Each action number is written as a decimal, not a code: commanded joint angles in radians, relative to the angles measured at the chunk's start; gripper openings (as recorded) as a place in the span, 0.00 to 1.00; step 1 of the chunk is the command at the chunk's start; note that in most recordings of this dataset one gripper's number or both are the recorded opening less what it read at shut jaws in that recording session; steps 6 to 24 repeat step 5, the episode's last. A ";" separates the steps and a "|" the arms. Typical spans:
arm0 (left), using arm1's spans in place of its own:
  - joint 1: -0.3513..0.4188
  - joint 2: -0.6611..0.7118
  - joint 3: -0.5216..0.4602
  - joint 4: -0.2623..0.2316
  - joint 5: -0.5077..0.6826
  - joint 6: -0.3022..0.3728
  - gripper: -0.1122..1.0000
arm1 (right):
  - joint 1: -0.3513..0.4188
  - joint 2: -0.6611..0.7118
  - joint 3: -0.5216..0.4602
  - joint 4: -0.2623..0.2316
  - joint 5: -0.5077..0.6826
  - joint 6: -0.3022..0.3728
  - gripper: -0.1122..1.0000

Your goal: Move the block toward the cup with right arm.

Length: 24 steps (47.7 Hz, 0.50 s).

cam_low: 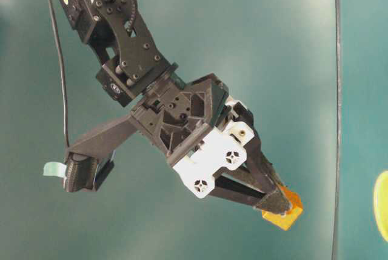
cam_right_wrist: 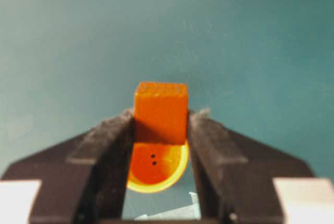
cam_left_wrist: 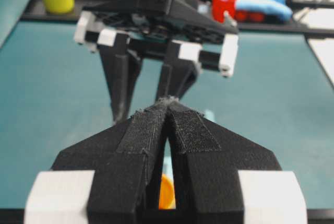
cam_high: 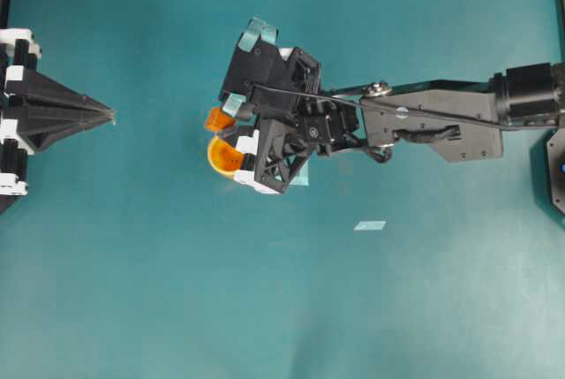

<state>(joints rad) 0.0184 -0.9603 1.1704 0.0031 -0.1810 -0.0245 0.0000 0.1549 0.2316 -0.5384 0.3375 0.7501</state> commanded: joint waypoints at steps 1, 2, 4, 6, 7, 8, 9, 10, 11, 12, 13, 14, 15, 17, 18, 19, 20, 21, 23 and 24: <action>0.003 0.009 -0.023 0.002 -0.006 0.000 0.13 | 0.006 -0.023 -0.017 -0.003 -0.003 -0.002 0.47; 0.003 0.009 -0.023 0.003 -0.006 0.000 0.13 | 0.006 -0.023 -0.017 -0.003 -0.003 -0.002 0.47; 0.003 0.009 -0.023 0.002 -0.006 0.000 0.13 | 0.006 -0.023 -0.017 -0.003 -0.003 -0.002 0.47; 0.003 0.009 -0.023 0.002 -0.006 0.000 0.13 | 0.006 -0.023 -0.017 -0.003 -0.005 -0.002 0.47; 0.003 0.009 -0.023 0.002 -0.006 0.000 0.13 | 0.006 -0.023 -0.017 -0.003 -0.005 -0.002 0.47; 0.003 0.009 -0.023 0.002 -0.006 0.000 0.13 | 0.006 -0.023 -0.017 -0.003 -0.005 -0.002 0.47; 0.003 0.009 -0.023 0.002 -0.006 0.000 0.13 | 0.006 -0.023 -0.017 -0.003 -0.005 -0.002 0.47; 0.003 0.009 -0.023 0.002 -0.006 0.000 0.13 | 0.006 -0.023 -0.017 -0.003 -0.005 -0.002 0.47; 0.003 0.009 -0.023 0.002 -0.006 0.000 0.13 | 0.006 -0.023 -0.017 -0.003 -0.005 -0.002 0.47; 0.003 0.009 -0.023 0.002 -0.006 0.000 0.13 | 0.006 -0.023 -0.017 -0.003 -0.005 -0.002 0.47; 0.003 0.009 -0.023 0.002 -0.006 0.000 0.13 | 0.006 -0.023 -0.017 -0.003 -0.005 -0.002 0.47; 0.003 0.009 -0.023 0.002 -0.006 0.000 0.13 | 0.006 -0.023 -0.017 -0.003 -0.005 -0.002 0.47; 0.003 0.009 -0.023 0.002 -0.006 0.000 0.13 | 0.006 -0.023 -0.017 -0.003 -0.005 -0.002 0.47; 0.003 0.009 -0.023 0.002 -0.006 0.000 0.13 | 0.006 -0.023 -0.017 -0.003 -0.005 -0.002 0.47; 0.003 0.009 -0.023 0.002 -0.006 0.000 0.13 | 0.006 -0.023 -0.017 -0.003 -0.005 -0.002 0.47; 0.003 0.009 -0.023 0.002 -0.006 0.000 0.13 | 0.006 -0.023 -0.017 -0.003 -0.005 -0.002 0.47; 0.003 0.009 -0.023 0.002 -0.006 0.000 0.13 | 0.006 -0.023 -0.017 -0.003 -0.005 -0.002 0.47; 0.003 0.009 -0.023 0.002 -0.006 0.000 0.13 | 0.006 -0.023 -0.017 -0.003 -0.005 -0.002 0.47; 0.003 0.009 -0.023 0.002 -0.006 0.000 0.13 | 0.006 -0.023 -0.017 -0.003 -0.005 -0.002 0.47; 0.003 0.009 -0.023 0.002 -0.006 0.000 0.13 | 0.006 -0.023 -0.017 -0.003 -0.005 -0.002 0.47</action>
